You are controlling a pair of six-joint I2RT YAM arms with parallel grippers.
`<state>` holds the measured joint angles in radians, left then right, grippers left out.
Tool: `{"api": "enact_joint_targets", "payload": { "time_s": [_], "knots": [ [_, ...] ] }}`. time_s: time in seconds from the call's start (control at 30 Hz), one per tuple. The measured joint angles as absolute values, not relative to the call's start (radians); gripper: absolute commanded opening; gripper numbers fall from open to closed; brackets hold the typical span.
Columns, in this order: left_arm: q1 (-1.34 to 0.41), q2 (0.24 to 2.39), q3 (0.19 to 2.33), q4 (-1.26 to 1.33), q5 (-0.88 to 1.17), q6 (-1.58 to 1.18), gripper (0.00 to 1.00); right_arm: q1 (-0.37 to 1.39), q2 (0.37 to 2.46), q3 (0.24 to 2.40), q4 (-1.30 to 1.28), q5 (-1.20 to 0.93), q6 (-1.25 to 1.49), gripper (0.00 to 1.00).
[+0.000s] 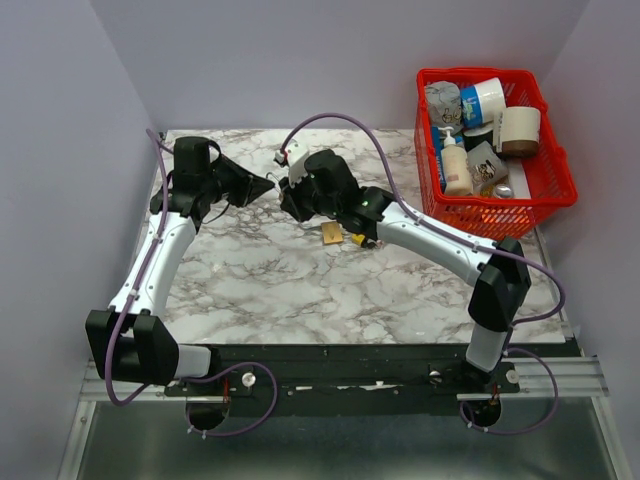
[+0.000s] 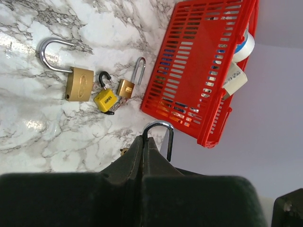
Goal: Lock with the key
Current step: Lock the lock.
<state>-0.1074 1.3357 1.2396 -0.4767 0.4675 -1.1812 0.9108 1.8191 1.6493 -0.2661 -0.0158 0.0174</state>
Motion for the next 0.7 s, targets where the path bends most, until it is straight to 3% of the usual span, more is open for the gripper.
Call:
{"api": "enact_joint_targets", "payload": {
  "time_s": [0.03,0.1,0.13,0.17,0.43,0.6,0.7],
  "knots": [
    [-0.107,1.333,1.232,-0.47,0.469,-1.184,0.48,0.911,1.819,1.649,-0.269,-0.016,0.017,0.01],
    [-0.106,1.329,1.219,-0.464,0.472,-1.187,0.69,0.911,1.819,1.649,-0.271,-0.019,0.011,0.01],
    [-0.106,1.327,1.214,-0.463,0.476,-1.193,0.93,0.911,1.819,1.649,-0.271,-0.024,0.006,0.01],
    [-0.104,1.325,1.208,-0.46,0.477,-1.197,0.99,0.911,1.817,1.649,-0.271,-0.03,0.0,0.01],
    [0.015,1.258,1.215,-0.525,0.518,-0.967,0.99,0.88,1.656,1.545,-0.299,-0.22,-0.021,0.01],
    [0.144,1.143,1.214,-0.499,0.694,-0.594,0.98,0.825,1.482,1.44,-0.34,-0.401,-0.093,0.01],
    [0.144,1.077,1.211,-0.52,0.857,-0.316,0.93,0.798,1.406,1.41,-0.392,-0.502,-0.164,0.01]
  ]
}}
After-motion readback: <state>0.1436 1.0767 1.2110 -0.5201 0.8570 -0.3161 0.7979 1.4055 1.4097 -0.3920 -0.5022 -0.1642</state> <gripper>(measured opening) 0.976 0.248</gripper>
